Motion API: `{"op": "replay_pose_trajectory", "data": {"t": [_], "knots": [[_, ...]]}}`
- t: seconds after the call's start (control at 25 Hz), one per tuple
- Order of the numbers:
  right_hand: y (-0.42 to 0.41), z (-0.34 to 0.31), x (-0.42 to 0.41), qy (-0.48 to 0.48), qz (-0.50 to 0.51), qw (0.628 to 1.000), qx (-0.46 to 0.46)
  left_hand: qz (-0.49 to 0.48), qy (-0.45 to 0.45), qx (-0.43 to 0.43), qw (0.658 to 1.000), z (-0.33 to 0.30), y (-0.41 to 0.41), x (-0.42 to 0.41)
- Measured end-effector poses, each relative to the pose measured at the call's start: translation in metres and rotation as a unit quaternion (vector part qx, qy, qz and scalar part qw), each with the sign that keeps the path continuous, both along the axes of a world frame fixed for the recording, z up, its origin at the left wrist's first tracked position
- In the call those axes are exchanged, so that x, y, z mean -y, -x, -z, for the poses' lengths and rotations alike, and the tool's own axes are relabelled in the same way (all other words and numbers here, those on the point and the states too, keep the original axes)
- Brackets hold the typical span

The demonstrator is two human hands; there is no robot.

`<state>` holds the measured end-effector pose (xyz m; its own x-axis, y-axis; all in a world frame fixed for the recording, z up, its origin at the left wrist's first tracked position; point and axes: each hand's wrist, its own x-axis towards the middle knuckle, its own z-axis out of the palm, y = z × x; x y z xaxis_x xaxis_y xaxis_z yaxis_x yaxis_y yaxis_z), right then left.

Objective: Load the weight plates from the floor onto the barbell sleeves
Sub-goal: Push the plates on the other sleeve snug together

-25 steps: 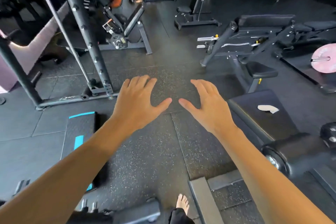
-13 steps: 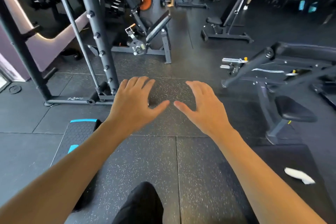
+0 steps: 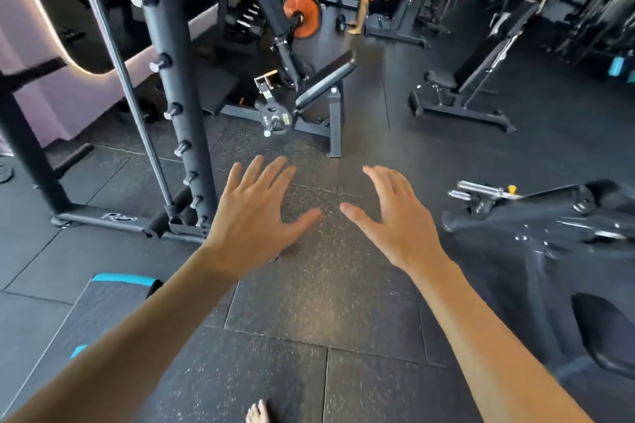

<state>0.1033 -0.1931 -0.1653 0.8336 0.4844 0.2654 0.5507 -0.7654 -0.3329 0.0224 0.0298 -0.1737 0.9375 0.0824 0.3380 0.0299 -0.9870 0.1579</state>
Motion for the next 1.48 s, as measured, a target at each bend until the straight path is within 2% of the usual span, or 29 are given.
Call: {"op": "replay_pose_trajectory", "data": {"t": [0.36, 0.56, 0.76, 1.0, 1.16, 1.28, 1.48], "knots": [[-0.230, 0.016, -0.056, -0.011, -0.051, 0.999, -0.010, -0.030, -0.020, -0.012, 0.999, 0.003, -0.215, -0.043], [-0.383, 0.007, -0.085, -0.029, -0.131, 0.991, -0.016, -0.104, -0.022, -0.010, 0.994, 0.000, -0.345, -0.058], [-0.532, -0.023, -0.134, -0.018, -0.226, 0.973, 0.044, -0.177, -0.034, 0.040, 0.983, -0.028, -0.463, -0.080], [-0.656, -0.022, -0.254, -0.047, -0.341, 0.938, 0.039, -0.297, -0.054, 0.043, 0.952, -0.025, -0.550, -0.154], [-0.730, -0.027, -0.337, -0.040, -0.381, 0.920, 0.079, -0.341, -0.039, 0.090, 0.935, -0.021, -0.624, -0.228], [-0.785, -0.062, -0.400, -0.039, -0.411, 0.906, 0.096, -0.371, -0.024, 0.140, 0.918, -0.044, -0.676, -0.272], [-0.840, -0.122, -0.506, -0.130, -0.466, 0.867, 0.121, -0.407, -0.053, 0.190, 0.892, -0.092, -0.724, -0.336]]}}
